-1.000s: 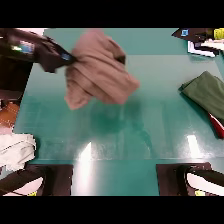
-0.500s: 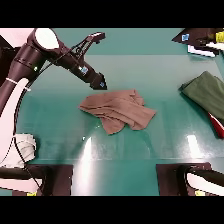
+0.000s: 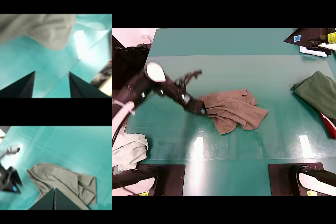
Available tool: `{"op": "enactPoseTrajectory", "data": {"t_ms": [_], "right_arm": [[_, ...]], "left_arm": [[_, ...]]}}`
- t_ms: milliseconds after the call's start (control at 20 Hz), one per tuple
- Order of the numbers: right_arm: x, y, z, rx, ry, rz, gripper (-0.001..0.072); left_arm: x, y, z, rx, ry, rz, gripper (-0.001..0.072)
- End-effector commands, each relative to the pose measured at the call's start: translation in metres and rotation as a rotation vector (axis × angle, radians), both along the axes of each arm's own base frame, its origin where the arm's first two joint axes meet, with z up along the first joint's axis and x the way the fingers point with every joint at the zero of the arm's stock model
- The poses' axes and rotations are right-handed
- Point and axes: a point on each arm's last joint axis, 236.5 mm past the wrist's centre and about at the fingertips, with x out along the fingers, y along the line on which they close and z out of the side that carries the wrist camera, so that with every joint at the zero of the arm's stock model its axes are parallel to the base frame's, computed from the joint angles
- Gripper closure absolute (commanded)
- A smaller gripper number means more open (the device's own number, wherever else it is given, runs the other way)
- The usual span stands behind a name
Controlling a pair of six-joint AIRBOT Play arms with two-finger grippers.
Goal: Fold the shirts.
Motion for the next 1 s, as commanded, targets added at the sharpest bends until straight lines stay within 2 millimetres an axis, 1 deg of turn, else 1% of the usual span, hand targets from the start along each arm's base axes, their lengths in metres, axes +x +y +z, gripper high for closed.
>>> {"op": "enactPoseTrajectory", "data": {"t_ms": [0,50,150,300,450,500,600,700,800,850,950], "right_arm": [[0.001,0.000,-0.001,-0.002,0.002,-0.001,0.0692],[0.001,0.000,-0.001,-0.002,0.003,-0.001,0.0692],[0.001,0.000,-0.001,-0.002,0.002,-0.002,0.0692],[0.001,0.000,-0.001,-0.002,0.002,-0.002,0.0692],[0.001,0.000,-0.001,-0.002,0.002,-0.002,0.0692],[0.001,0.000,-0.001,-0.002,0.003,-0.001,0.0692],[0.000,0.001,-0.001,0.001,0.003,0.002,0.0692],[-0.001,0.003,-0.001,-0.001,0.004,0.008,0.0692],[-0.005,0.007,-0.003,-0.005,0.012,0.024,0.0692],[-0.007,0.009,-0.004,-0.009,0.018,0.034,0.0692],[-0.011,0.012,-0.006,-0.014,0.028,0.049,0.0692]], "left_arm": [[-0.028,-0.015,-0.044,-0.153,0.112,0.210,0.0207],[-0.028,-0.018,-0.051,-0.185,0.125,0.262,0.0207],[-0.020,-0.020,-0.057,-0.229,0.099,0.331,0.0207],[-0.006,-0.022,-0.054,-0.258,0.052,0.370,0.0207],[0.003,-0.018,-0.058,-0.241,0.024,0.399,0.0208],[0.002,-0.021,-0.058,-0.239,0.022,0.394,0.0207],[-0.007,-0.035,-0.062,-0.221,0.002,0.361,0.0208],[-0.016,-0.048,-0.074,-0.191,-0.001,0.337,0.0208],[-0.026,-0.055,-0.087,-0.165,0.044,0.332,0.0208],[-0.028,-0.057,-0.091,-0.162,0.057,0.332,0.0208],[-0.019,-0.058,-0.088,-0.180,0.063,0.382,0.0209]]}}
